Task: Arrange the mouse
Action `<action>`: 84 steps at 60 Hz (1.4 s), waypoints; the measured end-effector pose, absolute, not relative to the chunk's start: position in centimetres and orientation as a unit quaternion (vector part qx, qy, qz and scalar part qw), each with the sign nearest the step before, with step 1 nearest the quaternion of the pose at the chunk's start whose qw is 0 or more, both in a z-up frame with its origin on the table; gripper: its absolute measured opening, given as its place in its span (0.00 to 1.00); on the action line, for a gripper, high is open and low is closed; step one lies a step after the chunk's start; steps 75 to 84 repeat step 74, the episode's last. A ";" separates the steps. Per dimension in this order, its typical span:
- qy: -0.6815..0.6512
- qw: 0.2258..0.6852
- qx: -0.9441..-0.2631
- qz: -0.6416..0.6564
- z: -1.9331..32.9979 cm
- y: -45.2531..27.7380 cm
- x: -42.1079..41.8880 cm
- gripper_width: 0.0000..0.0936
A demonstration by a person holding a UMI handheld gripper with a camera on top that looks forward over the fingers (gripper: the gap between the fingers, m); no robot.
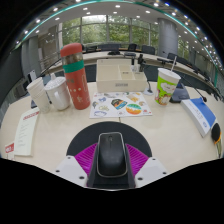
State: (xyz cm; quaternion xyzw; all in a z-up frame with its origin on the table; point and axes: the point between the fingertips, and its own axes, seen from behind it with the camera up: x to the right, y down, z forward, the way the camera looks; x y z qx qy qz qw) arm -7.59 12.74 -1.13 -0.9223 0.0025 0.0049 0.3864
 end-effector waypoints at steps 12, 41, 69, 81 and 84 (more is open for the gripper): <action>-0.004 0.407 -0.913 -0.014 4.3 9.4 -6.8 0.91; -0.004 0.469 -0.883 -0.032 23.3 -13.4 -8.6 0.92; -0.002 0.480 -0.877 -0.026 26.0 -32.7 -9.0 0.91; -0.001 0.484 -0.875 -0.019 26.5 -33.8 -9.0 0.91; -0.001 0.484 -0.875 -0.019 26.5 -33.8 -9.0 0.91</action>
